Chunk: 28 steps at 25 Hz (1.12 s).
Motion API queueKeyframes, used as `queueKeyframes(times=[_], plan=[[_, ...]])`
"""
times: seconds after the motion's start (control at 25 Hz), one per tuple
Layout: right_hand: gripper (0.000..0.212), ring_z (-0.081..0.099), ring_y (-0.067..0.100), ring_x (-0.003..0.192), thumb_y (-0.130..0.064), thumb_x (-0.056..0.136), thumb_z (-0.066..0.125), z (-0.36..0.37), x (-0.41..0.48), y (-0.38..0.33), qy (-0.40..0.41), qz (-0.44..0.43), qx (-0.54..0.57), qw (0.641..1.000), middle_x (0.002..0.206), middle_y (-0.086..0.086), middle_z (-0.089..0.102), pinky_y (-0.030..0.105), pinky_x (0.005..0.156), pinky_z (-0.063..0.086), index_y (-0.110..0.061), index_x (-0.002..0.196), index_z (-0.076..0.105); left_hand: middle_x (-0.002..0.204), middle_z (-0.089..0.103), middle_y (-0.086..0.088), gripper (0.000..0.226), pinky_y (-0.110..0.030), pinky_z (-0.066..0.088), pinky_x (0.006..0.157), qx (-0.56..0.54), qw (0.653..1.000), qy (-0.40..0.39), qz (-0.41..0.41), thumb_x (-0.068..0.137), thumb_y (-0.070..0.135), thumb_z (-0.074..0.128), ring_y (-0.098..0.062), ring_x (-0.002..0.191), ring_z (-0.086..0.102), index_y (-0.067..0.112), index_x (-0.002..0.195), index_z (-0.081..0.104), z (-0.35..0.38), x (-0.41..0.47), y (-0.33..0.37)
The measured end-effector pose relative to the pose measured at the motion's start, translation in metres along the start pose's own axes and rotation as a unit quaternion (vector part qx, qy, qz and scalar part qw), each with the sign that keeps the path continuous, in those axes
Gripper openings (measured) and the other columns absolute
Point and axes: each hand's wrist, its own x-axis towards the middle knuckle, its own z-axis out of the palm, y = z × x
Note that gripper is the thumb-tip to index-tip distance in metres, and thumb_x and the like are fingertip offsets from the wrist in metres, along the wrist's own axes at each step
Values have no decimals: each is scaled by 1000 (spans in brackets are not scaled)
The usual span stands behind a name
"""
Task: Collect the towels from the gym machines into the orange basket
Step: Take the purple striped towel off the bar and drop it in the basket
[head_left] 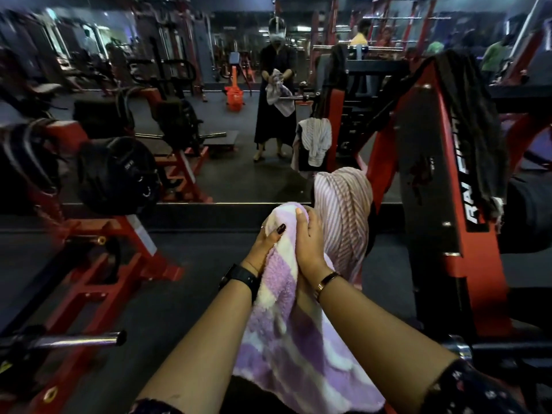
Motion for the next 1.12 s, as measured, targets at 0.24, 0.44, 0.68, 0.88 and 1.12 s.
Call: queueKeyframes(times=[0.24, 0.44, 0.68, 0.88, 1.12], plan=[[29, 59, 18, 108, -56, 89, 38, 104, 27, 16, 0, 40, 55, 998, 118, 4, 61, 40, 98, 48, -37, 105, 54, 121, 57, -29, 63, 0, 44, 59, -37, 999, -12, 0, 88, 29, 65, 6, 74, 55, -6, 135, 43, -83, 48, 2], [25, 61, 16, 103, -55, 92, 42, 198, 63, 25, 17, 82, 57, 995, 113, 1, 63, 38, 92, 52, -39, 104, 56, 118, 61, -5, 81, -8, 44, 76, 6, 1000, -29, 7, 68, 54, 75, -4, 95, 56, 9, 129, 48, -169, 111, 2], [21, 61, 15, 101, -40, 98, 45, 274, 98, 25, 56, 101, 87, 989, 112, 4, 62, 23, 78, 46, -26, 108, 57, 97, 58, -3, 32, 0, 43, 62, 14, 999, -36, 27, 96, 0, 47, 14, 69, 58, -9, 126, 51, -231, 185, -2], [15, 60, 15, 100, -43, 97, 43, 288, 133, 42, 106, 80, 56, 990, 114, 6, 61, 25, 81, 47, -34, 99, 55, 85, 58, 5, 17, -6, 46, 61, -63, 996, -58, -1, 94, 0, 49, -2, 75, 57, 3, 108, 59, -228, 222, 5], [36, 60, 18, 103, -54, 88, 41, 278, 200, 69, 153, 74, 35, 985, 114, 8, 61, 32, 90, 48, -26, 104, 57, 89, 61, 5, 47, -10, 49, 68, -50, 991, -118, 25, 76, 26, 69, -4, 80, 58, 4, 116, 56, -201, 288, 12]])
